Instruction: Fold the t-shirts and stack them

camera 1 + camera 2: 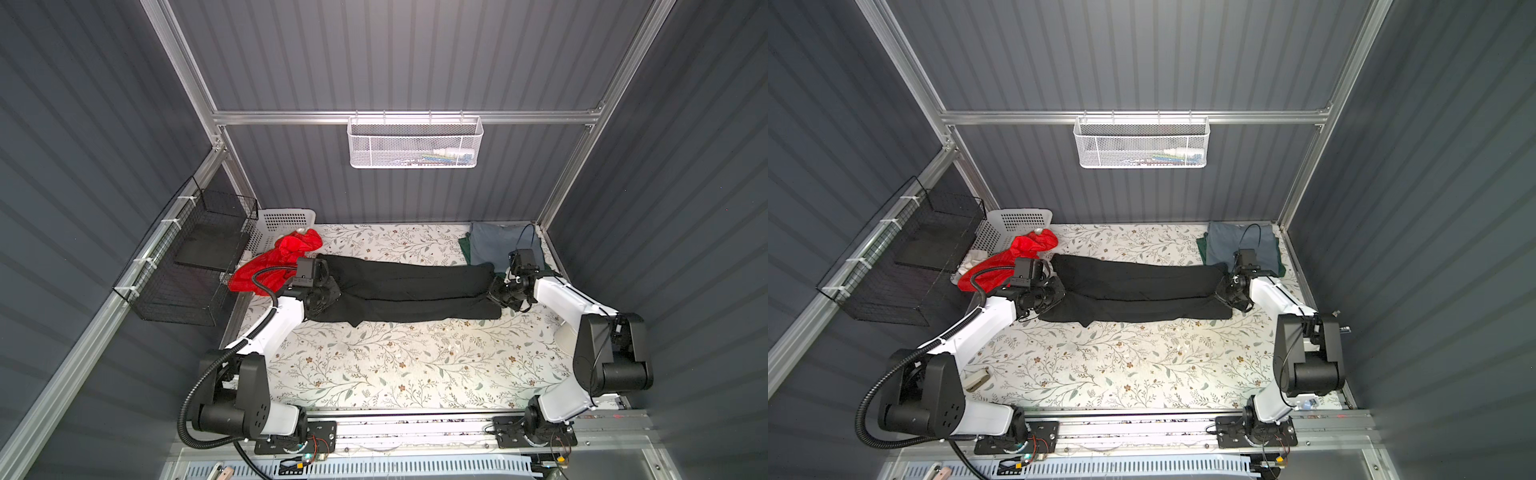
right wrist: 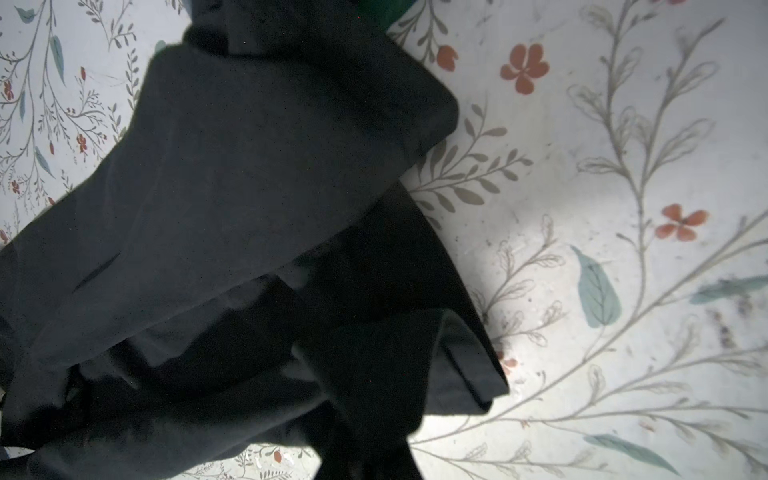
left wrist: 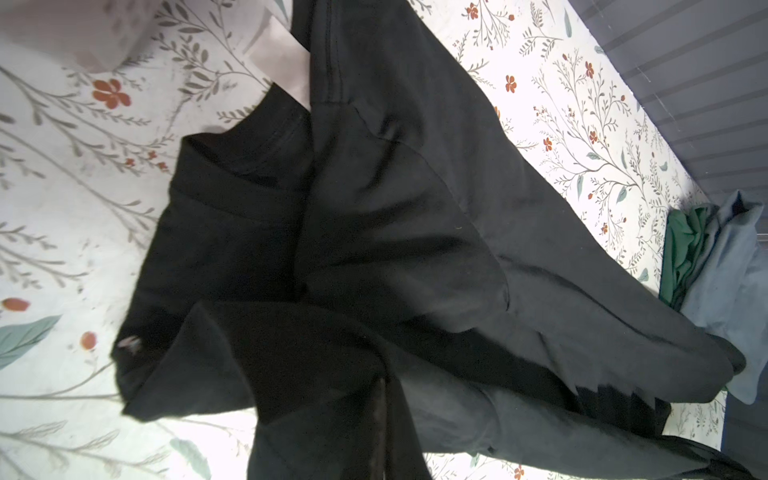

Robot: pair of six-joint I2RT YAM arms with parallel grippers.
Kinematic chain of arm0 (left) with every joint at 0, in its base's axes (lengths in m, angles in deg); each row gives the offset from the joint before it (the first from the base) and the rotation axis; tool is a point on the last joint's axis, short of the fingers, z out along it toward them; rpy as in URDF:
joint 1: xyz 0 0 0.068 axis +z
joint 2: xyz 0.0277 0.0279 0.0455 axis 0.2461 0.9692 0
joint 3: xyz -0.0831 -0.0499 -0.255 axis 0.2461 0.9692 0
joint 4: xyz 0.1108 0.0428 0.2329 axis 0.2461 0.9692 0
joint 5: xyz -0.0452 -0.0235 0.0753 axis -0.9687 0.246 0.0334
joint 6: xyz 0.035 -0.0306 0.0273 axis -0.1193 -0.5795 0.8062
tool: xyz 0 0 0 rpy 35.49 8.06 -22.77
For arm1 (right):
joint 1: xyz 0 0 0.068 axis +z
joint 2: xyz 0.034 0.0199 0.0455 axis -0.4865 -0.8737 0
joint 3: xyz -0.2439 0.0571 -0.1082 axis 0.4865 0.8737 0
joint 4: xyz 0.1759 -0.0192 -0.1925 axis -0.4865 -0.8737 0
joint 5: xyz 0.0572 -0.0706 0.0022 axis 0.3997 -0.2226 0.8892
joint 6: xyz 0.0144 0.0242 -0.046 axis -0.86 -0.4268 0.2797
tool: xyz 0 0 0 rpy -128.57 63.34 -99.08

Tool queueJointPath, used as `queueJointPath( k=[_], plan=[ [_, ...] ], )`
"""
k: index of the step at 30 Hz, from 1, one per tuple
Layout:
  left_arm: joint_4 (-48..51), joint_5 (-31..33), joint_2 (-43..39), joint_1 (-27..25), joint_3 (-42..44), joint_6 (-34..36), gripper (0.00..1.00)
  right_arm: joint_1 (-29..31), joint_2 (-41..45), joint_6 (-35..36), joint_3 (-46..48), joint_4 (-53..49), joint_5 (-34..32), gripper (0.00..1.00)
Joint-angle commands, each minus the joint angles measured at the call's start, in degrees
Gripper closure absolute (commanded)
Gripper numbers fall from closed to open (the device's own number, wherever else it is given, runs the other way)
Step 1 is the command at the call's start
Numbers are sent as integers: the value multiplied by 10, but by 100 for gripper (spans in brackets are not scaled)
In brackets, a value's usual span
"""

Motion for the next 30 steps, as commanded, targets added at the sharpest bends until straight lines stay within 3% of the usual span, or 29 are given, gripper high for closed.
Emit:
queueJointPath(
  k=[1,4,5,6,7,9,13,16,24,30],
  plan=[
    [-19,-7,21,4,-24,-3,100,-3,-12,8,-19,-7,-2,73],
    [-17,26,52,7,-45,21,100,-4,-15,12,-24,-12,5,51],
    [-7,35,64,10,-57,29,88,-4,-15,12,-23,-12,6,45],
    [0,44,73,12,-67,39,60,-4,-12,11,-20,-12,7,38],
    [4,53,78,12,-76,47,51,-4,-8,12,-17,-13,7,34],
    [5,61,72,12,-82,65,43,-4,2,14,-9,-15,5,27],
    [1,77,21,12,-63,91,17,-4,30,14,12,-26,-7,10],
    [9,79,-21,11,-38,101,5,-4,51,6,31,-26,-10,3],
    [14,30,-95,-48,54,81,4,0,120,-24,81,-18,3,1],
    [-20,-14,-102,-100,121,43,17,1,142,-38,105,-9,22,1]
  ],
)
